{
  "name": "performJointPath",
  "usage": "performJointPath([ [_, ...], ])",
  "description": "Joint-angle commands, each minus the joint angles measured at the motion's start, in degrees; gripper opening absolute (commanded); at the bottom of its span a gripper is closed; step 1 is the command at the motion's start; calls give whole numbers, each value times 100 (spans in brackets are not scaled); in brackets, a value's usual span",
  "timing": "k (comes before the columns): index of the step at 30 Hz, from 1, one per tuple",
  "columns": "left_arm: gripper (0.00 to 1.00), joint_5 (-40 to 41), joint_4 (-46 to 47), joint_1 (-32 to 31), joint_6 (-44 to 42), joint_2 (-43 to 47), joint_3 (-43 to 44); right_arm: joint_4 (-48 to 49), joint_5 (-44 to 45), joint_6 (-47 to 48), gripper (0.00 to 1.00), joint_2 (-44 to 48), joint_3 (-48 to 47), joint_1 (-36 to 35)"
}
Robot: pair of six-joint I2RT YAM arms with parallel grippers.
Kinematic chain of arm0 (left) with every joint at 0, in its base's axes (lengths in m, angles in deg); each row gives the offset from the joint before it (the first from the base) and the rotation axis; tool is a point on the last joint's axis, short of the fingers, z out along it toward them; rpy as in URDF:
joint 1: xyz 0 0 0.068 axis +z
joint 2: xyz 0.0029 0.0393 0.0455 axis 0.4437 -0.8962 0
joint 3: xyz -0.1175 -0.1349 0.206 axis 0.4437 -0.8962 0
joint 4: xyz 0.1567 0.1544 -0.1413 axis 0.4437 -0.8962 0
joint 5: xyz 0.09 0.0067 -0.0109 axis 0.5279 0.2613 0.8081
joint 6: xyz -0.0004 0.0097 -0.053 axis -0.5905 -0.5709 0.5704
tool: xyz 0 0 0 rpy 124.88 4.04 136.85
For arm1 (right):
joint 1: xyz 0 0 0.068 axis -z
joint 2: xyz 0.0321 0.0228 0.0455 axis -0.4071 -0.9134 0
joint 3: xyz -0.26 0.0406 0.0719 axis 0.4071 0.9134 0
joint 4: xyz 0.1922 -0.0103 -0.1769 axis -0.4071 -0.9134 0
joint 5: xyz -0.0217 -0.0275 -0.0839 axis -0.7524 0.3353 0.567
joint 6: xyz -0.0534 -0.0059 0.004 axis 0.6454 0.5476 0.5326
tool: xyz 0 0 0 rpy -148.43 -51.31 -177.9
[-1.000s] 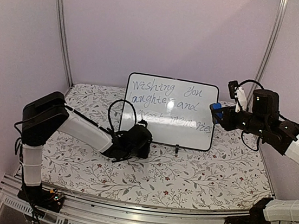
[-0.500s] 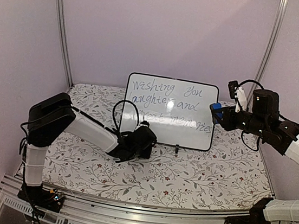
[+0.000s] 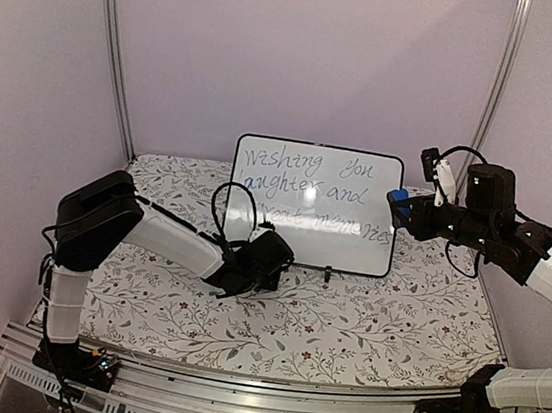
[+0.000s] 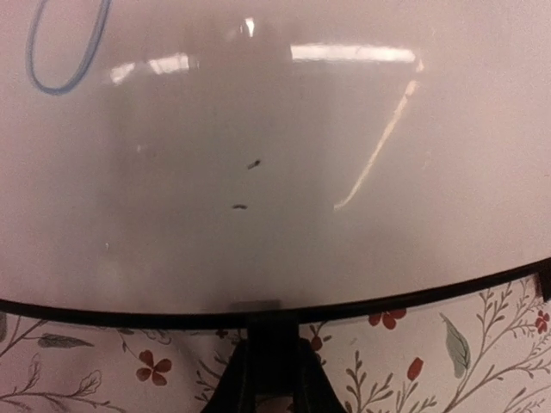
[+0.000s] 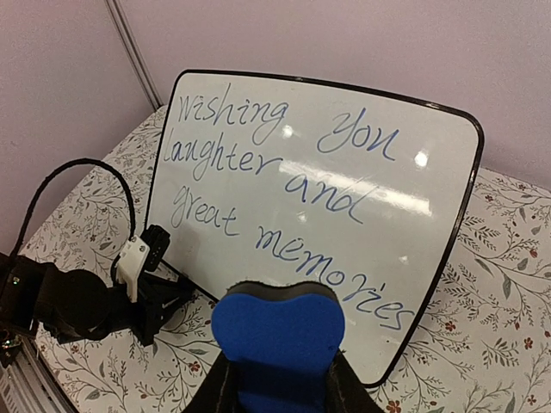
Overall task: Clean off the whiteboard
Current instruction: Move the whiteboard to the center of the board.
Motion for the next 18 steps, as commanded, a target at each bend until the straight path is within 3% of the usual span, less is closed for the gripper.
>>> performJointPath([
  [1, 0, 7, -397, -193, 217, -156, 278, 25, -61, -1, 18, 113, -30, 15],
  [18, 0, 283, -1542, -495, 1068, -73, 475, -61, 87, -135, 18, 381, -96, 13],
])
